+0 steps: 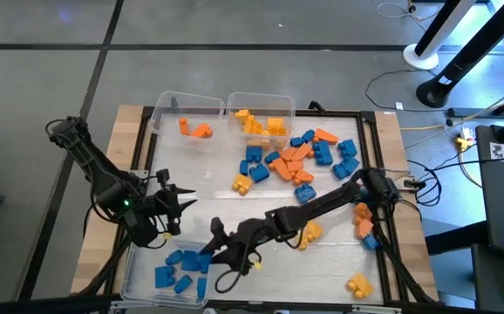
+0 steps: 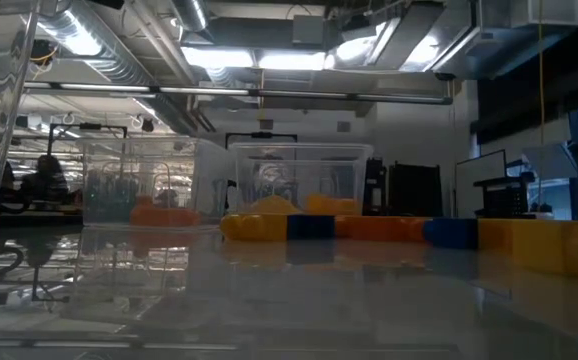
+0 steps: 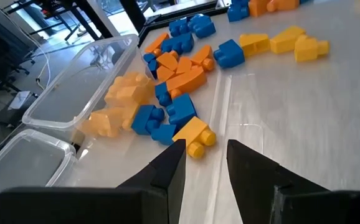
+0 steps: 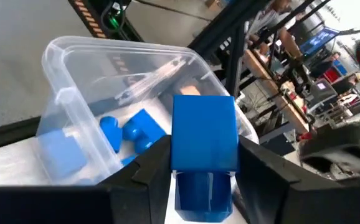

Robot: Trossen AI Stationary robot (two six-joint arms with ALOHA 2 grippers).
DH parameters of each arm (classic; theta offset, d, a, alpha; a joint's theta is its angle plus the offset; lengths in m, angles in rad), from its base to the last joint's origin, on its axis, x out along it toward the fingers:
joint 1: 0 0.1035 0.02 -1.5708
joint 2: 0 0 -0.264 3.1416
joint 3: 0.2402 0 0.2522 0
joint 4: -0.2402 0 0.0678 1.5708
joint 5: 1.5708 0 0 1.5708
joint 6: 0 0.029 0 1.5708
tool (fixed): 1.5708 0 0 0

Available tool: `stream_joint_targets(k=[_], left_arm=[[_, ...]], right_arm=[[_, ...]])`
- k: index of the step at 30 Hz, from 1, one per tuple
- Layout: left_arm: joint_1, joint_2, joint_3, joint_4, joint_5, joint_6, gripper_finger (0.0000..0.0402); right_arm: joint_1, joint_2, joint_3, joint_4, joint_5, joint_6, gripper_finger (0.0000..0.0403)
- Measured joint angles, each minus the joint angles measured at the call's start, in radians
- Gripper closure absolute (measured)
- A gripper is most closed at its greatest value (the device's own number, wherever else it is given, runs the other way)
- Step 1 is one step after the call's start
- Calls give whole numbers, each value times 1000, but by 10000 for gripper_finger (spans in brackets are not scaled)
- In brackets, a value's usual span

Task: Sort blocks
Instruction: Put the blue game piece into the bottom transparent bin, then put the yellow game piece into the top right transparent bin

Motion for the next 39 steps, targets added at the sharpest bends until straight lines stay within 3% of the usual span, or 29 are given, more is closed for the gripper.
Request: stream_joint_targets(k=[17,29,34,39], left_arm=[[0,1,0,1,0,0,295],[0,1,0,1,2,0,295],[0,1,0,1,2,-2,295],[0,2,0,1,2,-7,295]], right_arm=[[-3,40,0,43,1,6,239],[-3,36,0,39,1,54,138],[-3,-36,0,-102,21,53,130],[-2,-150,0,-387,55,67,138]])
